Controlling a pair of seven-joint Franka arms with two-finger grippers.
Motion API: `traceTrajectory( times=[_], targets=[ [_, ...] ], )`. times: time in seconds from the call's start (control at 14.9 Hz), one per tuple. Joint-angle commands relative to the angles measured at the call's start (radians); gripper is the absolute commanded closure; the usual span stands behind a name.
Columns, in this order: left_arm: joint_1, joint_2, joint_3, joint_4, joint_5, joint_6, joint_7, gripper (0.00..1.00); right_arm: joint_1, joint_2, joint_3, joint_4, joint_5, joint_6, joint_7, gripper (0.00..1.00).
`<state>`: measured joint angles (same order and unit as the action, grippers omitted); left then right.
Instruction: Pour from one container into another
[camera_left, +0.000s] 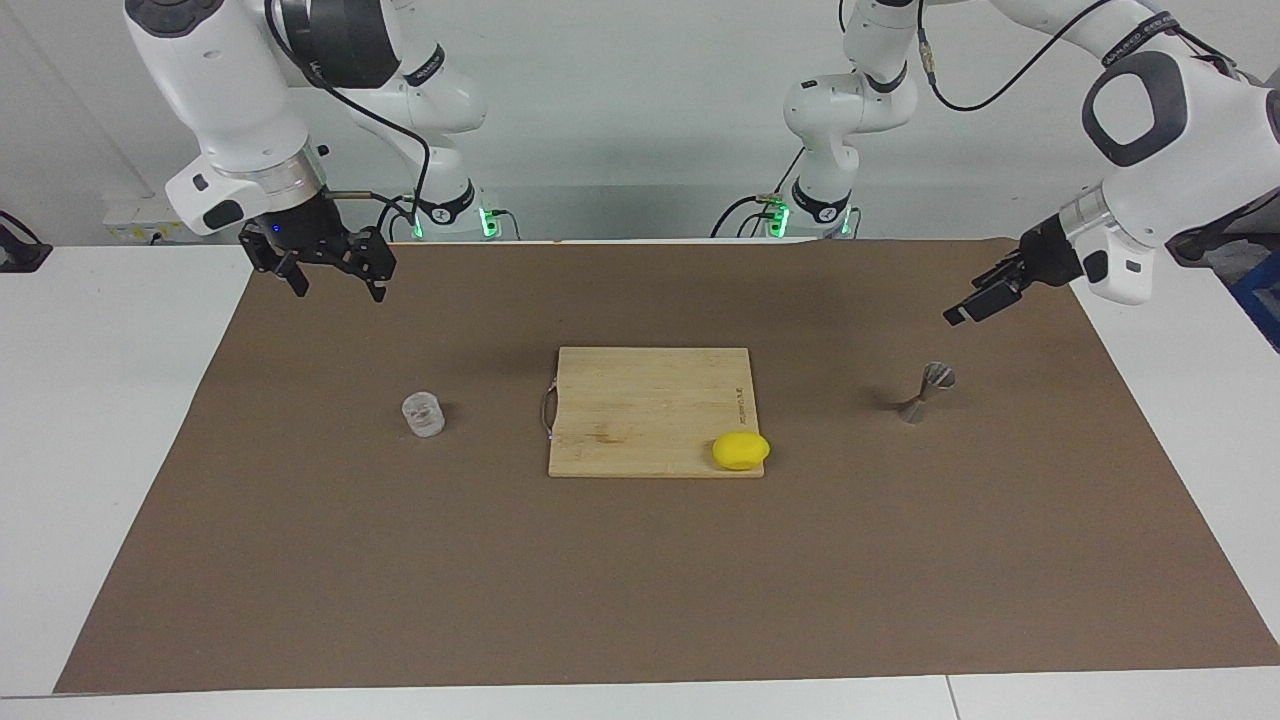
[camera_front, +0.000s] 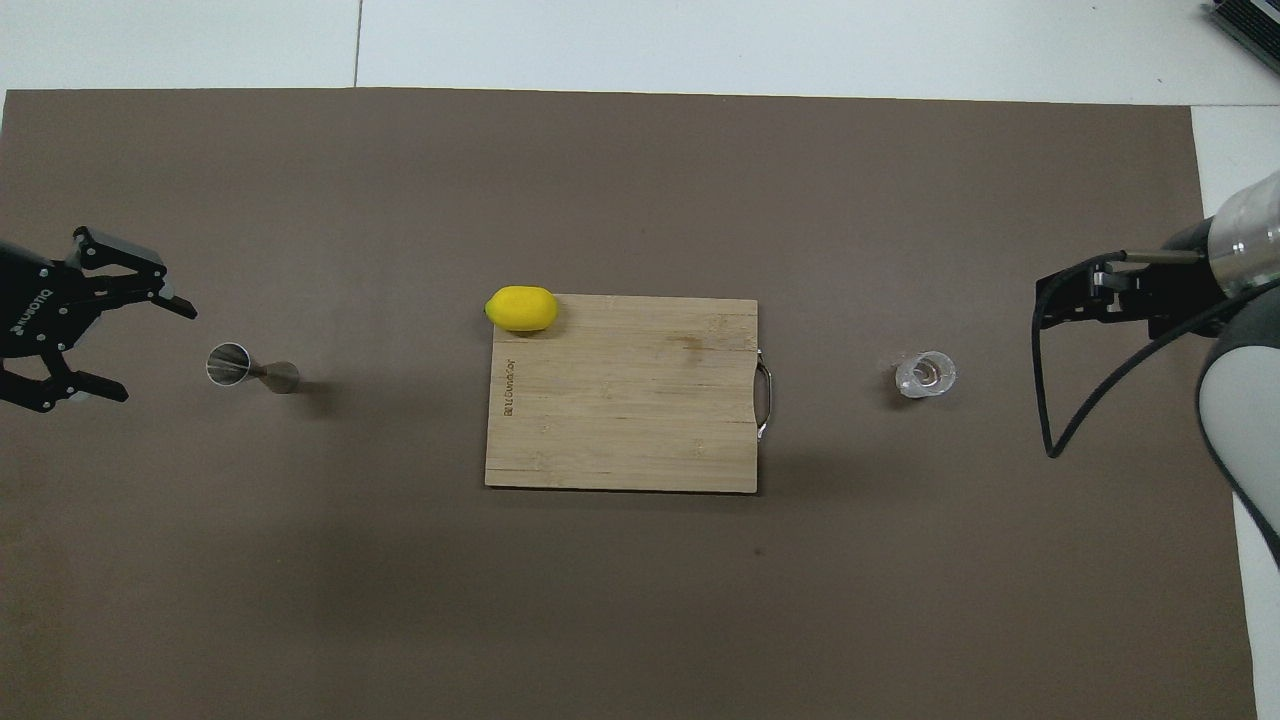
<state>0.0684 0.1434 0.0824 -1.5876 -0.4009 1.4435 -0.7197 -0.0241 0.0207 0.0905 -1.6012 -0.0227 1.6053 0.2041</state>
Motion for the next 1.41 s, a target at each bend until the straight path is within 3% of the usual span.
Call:
traceTrajectory(
  times=[0.0,0.27,0.54,0.81,1.01,1.35],
  targets=[
    [0.005,-0.002,0.042,-0.056,-0.117,0.018,-0.199,0.0,-0.003,-0.001,0.006,-0.023,0.024,0.05,0.096,0.0],
    [0.007,-0.039,0.118,-0.219,-0.298,0.11,-0.279,0.0,0.016,0.039,0.006,-0.022,0.066,0.071,0.39,0.0],
    [0.1,-0.039,0.128,-0.331,-0.481,0.152,-0.311,0.0,-0.002,0.088,0.006,-0.023,0.182,0.125,0.801,0.0],
    [0.183,-0.013,0.128,-0.423,-0.643,0.181,-0.313,0.0,-0.048,0.139,0.006,-0.048,0.259,0.127,1.022,0.0],
    [0.194,-0.016,0.126,-0.509,-0.688,0.228,-0.314,0.0,-0.101,0.173,0.006,-0.104,0.383,0.18,1.19,0.0],
    [0.197,-0.027,0.126,-0.612,-0.776,0.302,-0.307,0.0,-0.175,0.179,0.006,-0.261,0.478,0.289,1.103,0.0]
  ],
)
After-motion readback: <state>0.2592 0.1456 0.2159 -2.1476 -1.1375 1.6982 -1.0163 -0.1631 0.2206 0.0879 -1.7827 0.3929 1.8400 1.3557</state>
